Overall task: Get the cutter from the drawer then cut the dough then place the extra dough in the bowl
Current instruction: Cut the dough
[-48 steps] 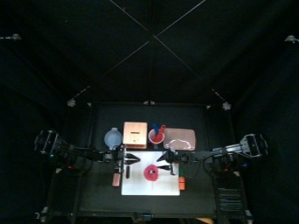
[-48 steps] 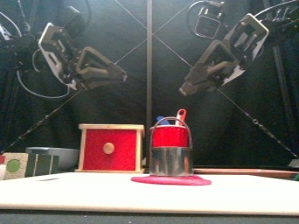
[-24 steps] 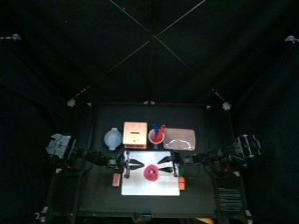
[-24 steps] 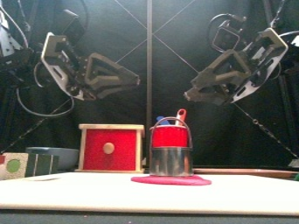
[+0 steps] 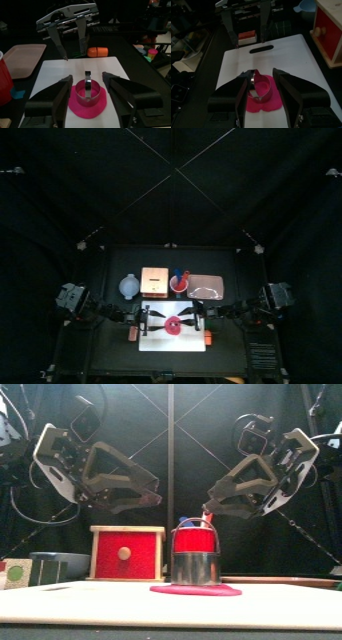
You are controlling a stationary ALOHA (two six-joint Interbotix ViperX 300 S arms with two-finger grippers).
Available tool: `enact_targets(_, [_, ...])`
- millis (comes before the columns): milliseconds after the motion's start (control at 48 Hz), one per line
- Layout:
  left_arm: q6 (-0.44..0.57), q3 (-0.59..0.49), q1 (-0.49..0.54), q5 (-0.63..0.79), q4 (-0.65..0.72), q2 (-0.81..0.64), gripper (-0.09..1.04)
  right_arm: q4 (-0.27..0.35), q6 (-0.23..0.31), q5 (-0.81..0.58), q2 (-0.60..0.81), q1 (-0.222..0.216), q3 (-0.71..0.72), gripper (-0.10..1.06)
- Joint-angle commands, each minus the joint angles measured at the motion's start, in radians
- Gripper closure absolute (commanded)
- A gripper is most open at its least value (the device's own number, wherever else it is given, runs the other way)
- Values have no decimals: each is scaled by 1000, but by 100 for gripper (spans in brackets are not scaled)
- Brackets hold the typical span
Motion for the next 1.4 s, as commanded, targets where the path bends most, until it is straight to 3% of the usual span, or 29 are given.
enact_targets(21, [-3, -29, 5, 9, -6, -14, 3, -12, -3, 91, -40, 3, -29, 19])
enact_targets(146, [-6, -48, 5, 15, -9, 5, 3, -14, -11, 84, -23, 26, -31, 19])
enact_targets(375, [-23, -81, 5, 12, -31, 86, 3, 11, -37, -114, 52, 38, 15, 19])
enact_targets(583, [-43, -112, 9, -17, -32, 167, 3, 137, -156, -218, 86, 74, 31, 19])
enact_targets(708, [-44, -120, 9, -38, -26, 183, 4, 238, -221, -298, 129, 121, 26, 19])
enact_targets(979, [-44, -112, 8, -57, -20, 189, 9, 362, -225, -396, 204, 207, 5, 19])
enact_targets(1396, [-43, -126, 9, -55, 9, 193, 10, 407, -221, -396, 249, 215, -26, 19])
